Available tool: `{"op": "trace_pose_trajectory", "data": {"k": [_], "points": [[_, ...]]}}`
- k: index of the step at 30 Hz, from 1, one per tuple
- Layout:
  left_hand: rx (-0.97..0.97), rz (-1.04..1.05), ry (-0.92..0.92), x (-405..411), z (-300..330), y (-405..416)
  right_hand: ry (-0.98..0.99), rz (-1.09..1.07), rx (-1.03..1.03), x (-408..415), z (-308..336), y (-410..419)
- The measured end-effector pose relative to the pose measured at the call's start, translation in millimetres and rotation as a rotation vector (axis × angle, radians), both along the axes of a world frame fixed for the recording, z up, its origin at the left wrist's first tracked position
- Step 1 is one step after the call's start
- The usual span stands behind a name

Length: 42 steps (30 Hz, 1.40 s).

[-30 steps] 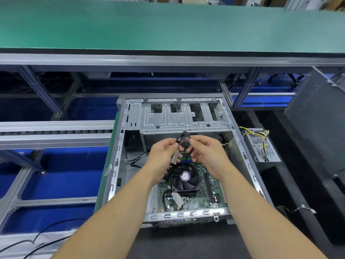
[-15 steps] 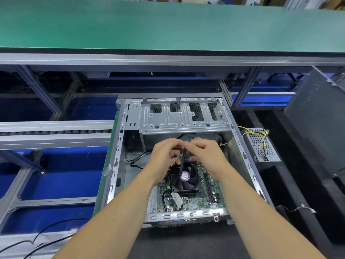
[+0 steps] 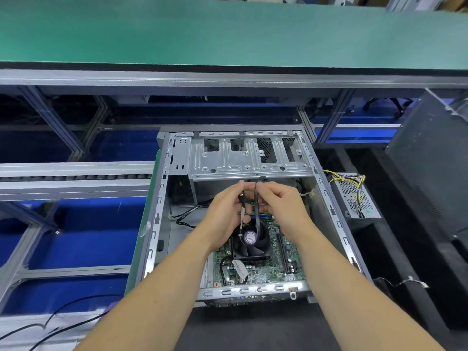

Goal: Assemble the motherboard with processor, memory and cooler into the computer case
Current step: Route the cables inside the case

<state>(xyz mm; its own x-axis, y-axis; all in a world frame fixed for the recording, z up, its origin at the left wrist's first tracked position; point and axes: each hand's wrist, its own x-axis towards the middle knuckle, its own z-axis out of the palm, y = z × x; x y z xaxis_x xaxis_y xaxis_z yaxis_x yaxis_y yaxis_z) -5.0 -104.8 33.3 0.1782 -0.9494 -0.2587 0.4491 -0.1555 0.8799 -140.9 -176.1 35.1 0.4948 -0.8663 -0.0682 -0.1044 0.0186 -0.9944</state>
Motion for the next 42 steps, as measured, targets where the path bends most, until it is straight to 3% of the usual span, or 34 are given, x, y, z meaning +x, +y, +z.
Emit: {"op": "trace_pose_trajectory", "data": {"k": [7, 13, 20, 22, 25, 30, 33, 38, 42], "points": [[0.068, -0.041, 0.02, 0, 0, 1, 0.062, 0.169, -0.073, 5, 4, 7], [0.162, 0.034, 0.563, 7, 3, 0, 0.15, 0.245, -0.059, 3, 4, 8], [0.291, 0.149, 0.698, 14, 9, 2, 0.406, 0.502, -0.179, 1, -2, 8], [0.3, 0.149, 0.694, 14, 9, 1, 0.44, 0.475, -0.237, 3, -2, 11], [0.322, 0.147, 0.576, 14, 5, -3, 0.338, 0.297, -0.275, 6, -1, 10], [0.28, 0.312, 0.391, 23, -8, -7, 0.318, 0.008, -0.316, -3, -1, -4], [0.28, 0.359, 0.302, 28, -14, -7, 0.414, -0.172, -0.272, -12, -6, -11], [0.293, 0.464, 0.353, 30, -17, -8, 0.562, -0.323, -0.161, -26, -15, -24], [0.265, 0.41, 0.145, 25, -16, -5, 0.597, -0.373, -0.106, -32, -17, -31]]}}
